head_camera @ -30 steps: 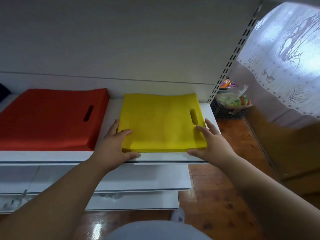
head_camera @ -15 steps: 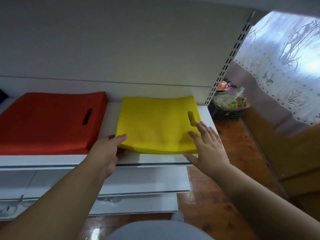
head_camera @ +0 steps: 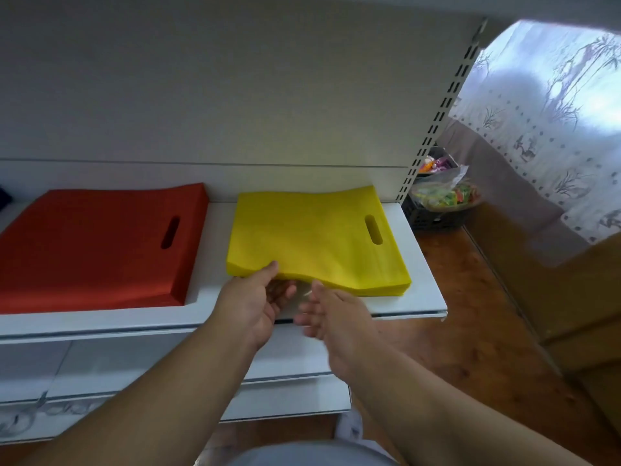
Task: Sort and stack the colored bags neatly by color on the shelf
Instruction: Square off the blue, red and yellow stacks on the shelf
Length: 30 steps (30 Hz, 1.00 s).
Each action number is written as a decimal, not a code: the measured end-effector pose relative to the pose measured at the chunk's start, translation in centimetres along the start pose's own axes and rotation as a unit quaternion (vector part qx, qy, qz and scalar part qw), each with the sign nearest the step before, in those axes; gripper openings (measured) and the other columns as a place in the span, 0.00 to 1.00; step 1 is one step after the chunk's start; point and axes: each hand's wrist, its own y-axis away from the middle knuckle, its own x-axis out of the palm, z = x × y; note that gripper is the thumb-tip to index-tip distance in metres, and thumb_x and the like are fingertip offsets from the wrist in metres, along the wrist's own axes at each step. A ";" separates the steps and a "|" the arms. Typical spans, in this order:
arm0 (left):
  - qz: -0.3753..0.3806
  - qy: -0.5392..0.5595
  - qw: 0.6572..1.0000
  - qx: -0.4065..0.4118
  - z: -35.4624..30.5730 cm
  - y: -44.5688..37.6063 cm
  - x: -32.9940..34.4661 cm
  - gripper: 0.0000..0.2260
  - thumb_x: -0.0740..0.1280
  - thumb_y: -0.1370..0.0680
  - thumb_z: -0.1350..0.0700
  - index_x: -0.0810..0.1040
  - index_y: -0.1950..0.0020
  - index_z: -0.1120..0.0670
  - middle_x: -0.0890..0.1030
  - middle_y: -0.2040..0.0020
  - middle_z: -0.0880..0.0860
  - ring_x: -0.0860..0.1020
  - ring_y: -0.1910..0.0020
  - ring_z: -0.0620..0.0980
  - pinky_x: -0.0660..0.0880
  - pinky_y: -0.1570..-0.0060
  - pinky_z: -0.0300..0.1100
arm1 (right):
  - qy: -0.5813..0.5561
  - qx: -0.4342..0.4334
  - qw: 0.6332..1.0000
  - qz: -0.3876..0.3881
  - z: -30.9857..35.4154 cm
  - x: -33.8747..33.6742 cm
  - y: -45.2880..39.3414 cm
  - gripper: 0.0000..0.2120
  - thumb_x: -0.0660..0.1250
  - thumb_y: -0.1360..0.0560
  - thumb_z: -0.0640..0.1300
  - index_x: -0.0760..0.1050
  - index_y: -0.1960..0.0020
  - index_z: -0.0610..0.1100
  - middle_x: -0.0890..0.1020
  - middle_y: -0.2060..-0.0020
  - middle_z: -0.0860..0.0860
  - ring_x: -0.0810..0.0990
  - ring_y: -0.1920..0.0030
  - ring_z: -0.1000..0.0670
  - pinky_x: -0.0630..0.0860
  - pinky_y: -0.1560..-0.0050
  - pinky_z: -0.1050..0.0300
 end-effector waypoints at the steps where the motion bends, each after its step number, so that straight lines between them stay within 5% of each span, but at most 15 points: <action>1: -0.009 0.000 1.000 -0.005 -0.2 -0.1 0.3 0.07 0.68 0.21 0.62 0.76 0.45 0.61 0.81 0.58 0.58 0.81 0.67 0.53 0.79 0.72 0.39 | -0.122 0.079 0.988 0.057 0.5 0.8 0.2 0.20 0.64 0.20 0.54 0.74 0.42 0.37 0.83 0.50 0.41 0.83 0.53 0.44 0.79 0.52 0.49; 3: -0.021 -0.006 1.000 -0.002 -0.4 -0.3 0.8 0.03 0.66 0.21 0.63 0.76 0.49 0.61 0.79 0.58 0.58 0.79 0.65 0.53 0.78 0.73 0.38 | -0.302 0.121 0.940 0.105 1.5 1.3 -0.2 0.27 0.61 0.19 0.55 0.66 0.32 0.34 0.77 0.38 0.36 0.80 0.42 0.41 0.75 0.40 0.48; 7: -0.024 -0.018 0.999 0.027 -0.3 -0.5 1.4 0.03 0.64 0.20 0.64 0.76 0.50 0.57 0.80 0.57 0.57 0.78 0.65 0.52 0.78 0.73 0.38 | -0.468 0.099 0.877 0.047 3.9 -0.6 -2.4 0.30 0.60 0.19 0.56 0.62 0.25 0.37 0.69 0.30 0.36 0.68 0.29 0.37 0.64 0.29 0.42; 14: -0.029 0.030 0.999 0.025 -0.7 -0.6 0.6 0.10 0.65 0.20 0.65 0.75 0.40 0.57 0.81 0.52 0.56 0.80 0.59 0.53 0.79 0.71 0.39 | -0.542 0.041 0.839 0.000 6.9 -5.5 -5.4 0.21 0.62 0.20 0.54 0.71 0.30 0.46 0.80 0.40 0.37 0.79 0.41 0.35 0.70 0.36 0.32; 20: -0.025 0.040 0.999 0.010 -1.2 -0.8 0.2 0.06 0.65 0.20 0.65 0.76 0.48 0.55 0.81 0.52 0.55 0.81 0.57 0.53 0.79 0.70 0.38 | -0.503 -0.035 0.863 0.036 7.8 -7.0 -5.8 0.32 0.72 0.28 0.57 0.69 0.31 0.43 0.81 0.42 0.35 0.80 0.42 0.33 0.71 0.37 0.30; 24: 0.010 0.015 1.000 0.023 -1.6 -1.0 -1.3 0.07 0.68 0.23 0.64 0.78 0.47 0.56 0.83 0.51 0.55 0.83 0.61 0.49 0.81 0.65 0.40 | -0.355 -0.065 0.932 0.043 8.1 -8.9 -4.9 0.37 0.73 0.34 0.57 0.68 0.30 0.43 0.82 0.42 0.39 0.81 0.43 0.37 0.74 0.38 0.36; 27: 0.012 -0.147 0.984 0.105 -1.9 -1.3 -3.9 0.24 0.76 0.31 0.60 0.75 0.36 0.56 0.82 0.42 0.57 0.82 0.53 0.51 0.79 0.52 0.45 | -0.119 -0.072 0.989 0.051 7.2 -10.9 -4.4 0.54 0.83 0.44 0.57 0.63 0.25 0.42 0.77 0.35 0.42 0.80 0.40 0.41 0.74 0.35 0.39; 29: 0.004 -0.316 0.936 0.153 -2.4 -1.3 -5.4 0.40 0.81 0.37 0.56 0.69 0.28 0.48 0.80 0.40 0.50 0.79 0.46 0.50 0.75 0.43 0.47 | 0.111 -0.094 0.989 0.037 6.8 -12.0 -3.9 0.61 0.86 0.46 0.54 0.56 0.22 0.50 0.72 0.31 0.49 0.79 0.39 0.46 0.78 0.41 0.49; 30: 0.017 -0.381 0.907 0.177 -2.6 -1.2 -5.9 0.39 0.82 0.37 0.57 0.69 0.29 0.43 0.79 0.41 0.46 0.78 0.44 0.49 0.74 0.42 0.47 | 0.242 -0.116 0.963 0.025 6.6 -12.4 -3.7 0.59 0.85 0.42 0.51 0.53 0.21 0.52 0.71 0.32 0.53 0.79 0.40 0.48 0.78 0.47 0.58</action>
